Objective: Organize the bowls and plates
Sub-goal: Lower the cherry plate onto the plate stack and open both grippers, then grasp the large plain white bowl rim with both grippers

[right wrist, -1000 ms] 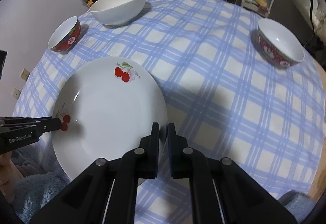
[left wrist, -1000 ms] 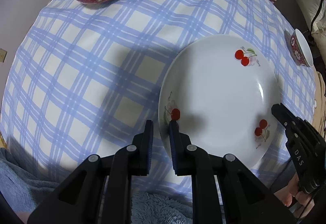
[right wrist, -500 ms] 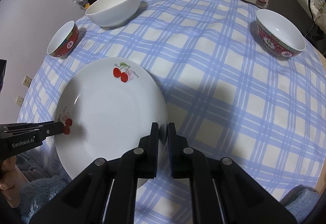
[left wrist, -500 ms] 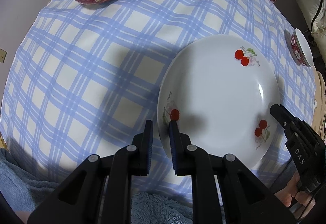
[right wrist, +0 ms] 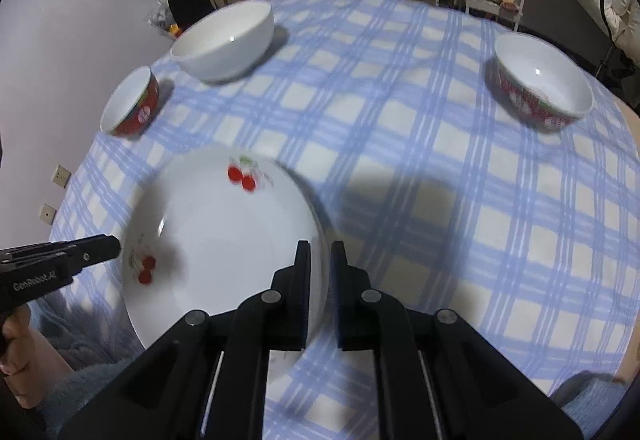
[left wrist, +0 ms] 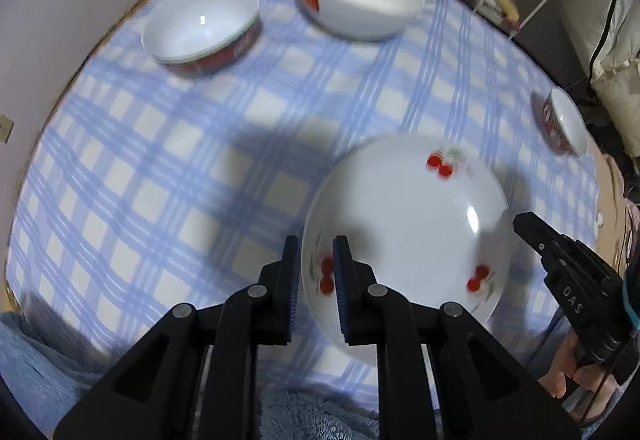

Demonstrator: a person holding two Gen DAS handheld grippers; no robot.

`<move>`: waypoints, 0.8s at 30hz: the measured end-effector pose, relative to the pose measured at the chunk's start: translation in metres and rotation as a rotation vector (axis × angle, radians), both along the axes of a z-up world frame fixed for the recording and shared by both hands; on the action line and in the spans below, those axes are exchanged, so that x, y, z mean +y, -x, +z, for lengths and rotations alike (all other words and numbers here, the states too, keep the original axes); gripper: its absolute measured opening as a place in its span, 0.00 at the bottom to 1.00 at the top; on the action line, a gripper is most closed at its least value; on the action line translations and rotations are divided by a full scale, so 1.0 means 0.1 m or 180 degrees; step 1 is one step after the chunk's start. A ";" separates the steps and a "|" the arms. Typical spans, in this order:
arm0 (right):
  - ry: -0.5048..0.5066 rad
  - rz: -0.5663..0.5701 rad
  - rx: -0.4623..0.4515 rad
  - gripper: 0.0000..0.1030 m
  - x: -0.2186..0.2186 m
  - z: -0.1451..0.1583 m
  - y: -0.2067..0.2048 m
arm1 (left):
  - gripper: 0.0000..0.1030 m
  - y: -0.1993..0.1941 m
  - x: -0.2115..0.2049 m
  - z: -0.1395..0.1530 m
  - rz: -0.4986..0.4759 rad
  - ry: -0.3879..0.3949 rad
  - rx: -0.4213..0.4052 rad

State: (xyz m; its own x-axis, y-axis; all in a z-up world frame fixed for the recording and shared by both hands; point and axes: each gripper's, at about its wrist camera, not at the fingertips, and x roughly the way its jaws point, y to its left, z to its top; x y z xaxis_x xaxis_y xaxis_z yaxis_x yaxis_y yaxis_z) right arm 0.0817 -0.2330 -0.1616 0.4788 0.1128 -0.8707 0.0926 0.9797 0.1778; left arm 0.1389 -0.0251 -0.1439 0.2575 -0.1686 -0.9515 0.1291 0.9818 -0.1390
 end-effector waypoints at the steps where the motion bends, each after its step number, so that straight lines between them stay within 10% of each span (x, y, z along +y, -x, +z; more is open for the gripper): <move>1: 0.0013 0.0000 -0.0014 0.10 -0.01 0.03 -0.04 | 0.17 -0.04 0.00 0.05 -0.0013 -0.0015 -0.0041; 6: 0.0150 0.0081 -0.0062 0.22 0.01 0.20 -0.34 | 0.21 -0.34 0.04 0.20 -0.0012 -0.0139 -0.0136; 8: 0.0127 0.0065 -0.0087 0.56 0.00 0.24 -0.46 | 0.22 -0.49 0.07 0.25 0.0048 -0.0189 -0.0185; 10: 0.0116 0.0069 -0.0146 0.63 0.00 0.30 -0.59 | 0.24 -0.63 0.13 0.30 0.0082 -0.0202 -0.0204; 14: 0.0073 0.0107 -0.0156 0.79 0.01 0.38 -0.91 | 0.52 -0.88 0.15 0.39 0.0064 -0.0339 -0.0336; 24: 0.0045 0.0093 -0.0250 0.79 0.05 0.44 -1.68 | 0.66 -1.62 0.16 0.44 0.0182 -0.0199 -0.0403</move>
